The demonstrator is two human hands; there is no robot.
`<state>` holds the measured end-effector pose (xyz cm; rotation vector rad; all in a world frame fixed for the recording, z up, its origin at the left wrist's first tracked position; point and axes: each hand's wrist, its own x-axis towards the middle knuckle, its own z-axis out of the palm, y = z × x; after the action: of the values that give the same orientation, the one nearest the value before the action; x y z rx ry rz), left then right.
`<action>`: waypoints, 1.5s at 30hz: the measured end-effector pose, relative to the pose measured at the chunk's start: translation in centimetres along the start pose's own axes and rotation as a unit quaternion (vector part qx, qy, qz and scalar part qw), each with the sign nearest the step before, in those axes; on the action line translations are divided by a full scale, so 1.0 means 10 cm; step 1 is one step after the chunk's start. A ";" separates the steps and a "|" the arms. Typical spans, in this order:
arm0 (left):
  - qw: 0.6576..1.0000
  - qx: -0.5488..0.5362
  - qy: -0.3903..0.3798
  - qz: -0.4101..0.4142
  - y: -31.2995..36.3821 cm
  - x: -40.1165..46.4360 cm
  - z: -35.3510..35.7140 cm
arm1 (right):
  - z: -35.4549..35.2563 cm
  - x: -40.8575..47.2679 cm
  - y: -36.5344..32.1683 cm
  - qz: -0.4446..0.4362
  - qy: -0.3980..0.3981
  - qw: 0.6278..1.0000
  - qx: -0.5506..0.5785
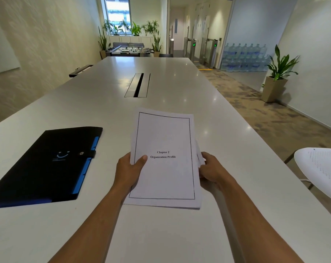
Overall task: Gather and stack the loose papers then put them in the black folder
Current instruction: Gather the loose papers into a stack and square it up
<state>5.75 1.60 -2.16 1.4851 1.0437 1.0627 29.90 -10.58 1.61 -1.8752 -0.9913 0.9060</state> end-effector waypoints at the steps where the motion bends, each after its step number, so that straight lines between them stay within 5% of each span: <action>1: 1.000 0.010 0.008 0.006 0.00 -0.01 0.01 | 0.03 -0.02 -0.01 -0.010 -0.010 1.000 -0.009; 5: 0.997 0.065 0.047 -0.019 -0.01 0.03 0.00 | 0.10 -0.09 -0.01 -0.015 -0.046 0.997 0.063; 10: 0.996 -0.063 0.058 -0.018 0.05 -0.02 0.00 | 0.10 -0.19 0.04 -0.009 -0.071 0.961 0.267; 23: 0.979 -0.203 0.016 0.017 0.46 0.04 -0.09 | 0.02 -0.28 -0.02 -0.093 -0.118 0.955 0.254; 30: 0.984 -0.089 0.055 0.142 0.83 0.03 -0.11 | -0.08 -0.20 -0.24 -0.179 -0.041 0.958 0.220; 38: 0.946 -0.014 0.074 0.316 1.23 0.03 -0.14 | -0.24 -0.17 -0.69 -0.317 0.051 0.919 0.228; 45: 0.971 -0.018 -0.024 0.236 1.13 0.04 -0.16 | -0.24 -0.17 -0.71 -0.314 0.068 0.916 0.238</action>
<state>5.37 0.79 9.25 1.7684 0.6417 1.3562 29.11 -10.24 9.19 -1.0857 -1.0751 0.5482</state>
